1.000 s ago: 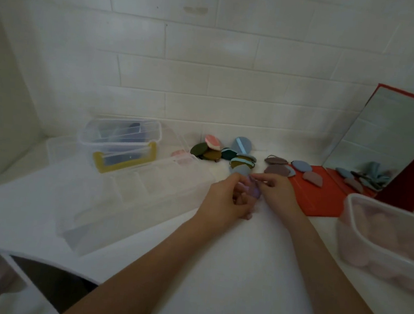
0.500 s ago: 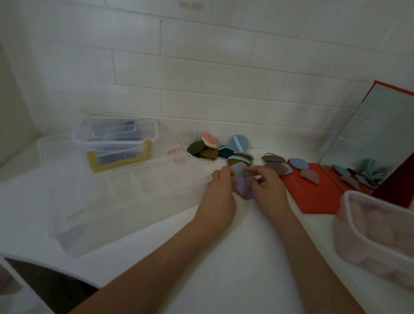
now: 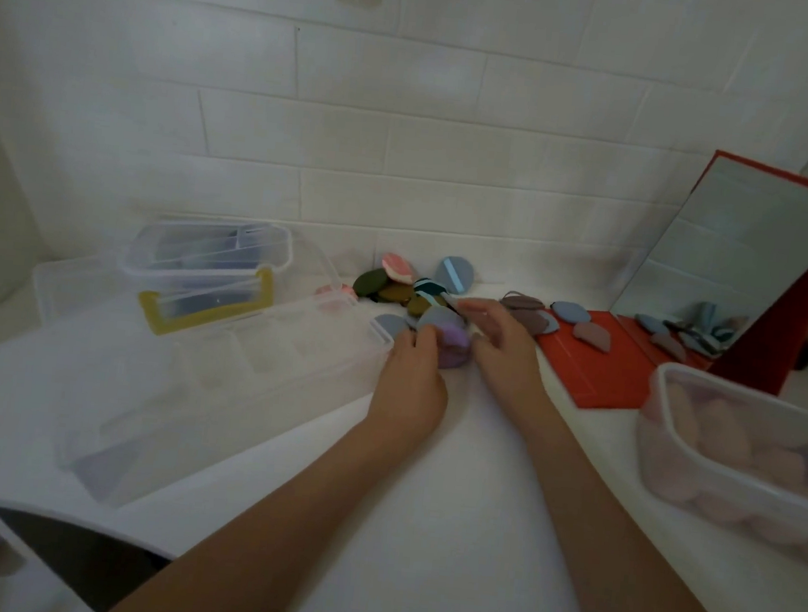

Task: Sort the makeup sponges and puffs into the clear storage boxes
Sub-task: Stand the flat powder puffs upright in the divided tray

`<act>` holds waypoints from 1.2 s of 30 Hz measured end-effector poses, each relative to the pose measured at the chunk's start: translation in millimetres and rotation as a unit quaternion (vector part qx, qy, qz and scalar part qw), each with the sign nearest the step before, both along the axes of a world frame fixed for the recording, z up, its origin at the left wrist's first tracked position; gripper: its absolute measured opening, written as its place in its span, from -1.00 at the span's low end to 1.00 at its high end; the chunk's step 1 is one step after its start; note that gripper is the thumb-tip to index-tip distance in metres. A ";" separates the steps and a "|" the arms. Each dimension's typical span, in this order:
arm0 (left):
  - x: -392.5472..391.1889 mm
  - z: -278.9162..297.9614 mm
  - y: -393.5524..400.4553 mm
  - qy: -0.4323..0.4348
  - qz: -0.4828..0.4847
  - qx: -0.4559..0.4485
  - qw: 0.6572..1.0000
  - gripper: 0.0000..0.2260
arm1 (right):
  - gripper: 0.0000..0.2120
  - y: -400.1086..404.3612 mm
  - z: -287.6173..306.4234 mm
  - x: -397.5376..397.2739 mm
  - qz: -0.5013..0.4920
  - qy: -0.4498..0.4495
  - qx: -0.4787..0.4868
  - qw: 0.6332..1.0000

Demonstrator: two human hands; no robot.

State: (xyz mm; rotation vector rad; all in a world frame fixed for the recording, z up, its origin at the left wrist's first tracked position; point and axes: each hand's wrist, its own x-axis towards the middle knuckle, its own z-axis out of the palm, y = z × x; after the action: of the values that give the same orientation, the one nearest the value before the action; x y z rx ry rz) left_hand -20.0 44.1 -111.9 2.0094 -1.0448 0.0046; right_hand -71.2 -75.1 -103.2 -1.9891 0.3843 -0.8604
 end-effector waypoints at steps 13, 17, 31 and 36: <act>-20.9 15.4 -30.9 0.252 -0.075 -0.227 0.938 -0.85 | -0.54 -64.1 -0.9 -11.8 -0.346 0.154 -0.162 0.911; -26.4 17.6 -61.7 0.335 -0.095 -0.226 0.910 -0.88 | -0.55 -74.3 -2.4 -12.2 -0.343 0.238 -0.173 0.892; -22.1 16.1 -71.8 0.267 -0.132 -0.223 0.928 -0.77 | -0.69 -100.2 -14.4 -12.5 -0.298 0.177 -0.157 0.925; -13.5 15.1 -71.7 0.355 -0.093 -0.212 0.906 -0.74 | -0.94 -74.8 8.2 -9.8 -0.288 -0.105 0.035 0.951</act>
State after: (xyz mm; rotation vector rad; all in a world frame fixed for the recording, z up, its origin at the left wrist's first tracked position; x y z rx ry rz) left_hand -33.5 -27.7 -96.8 1.3336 -0.6711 -0.5225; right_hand -81.1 -149.8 -95.0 -1.7118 0.8823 -1.3865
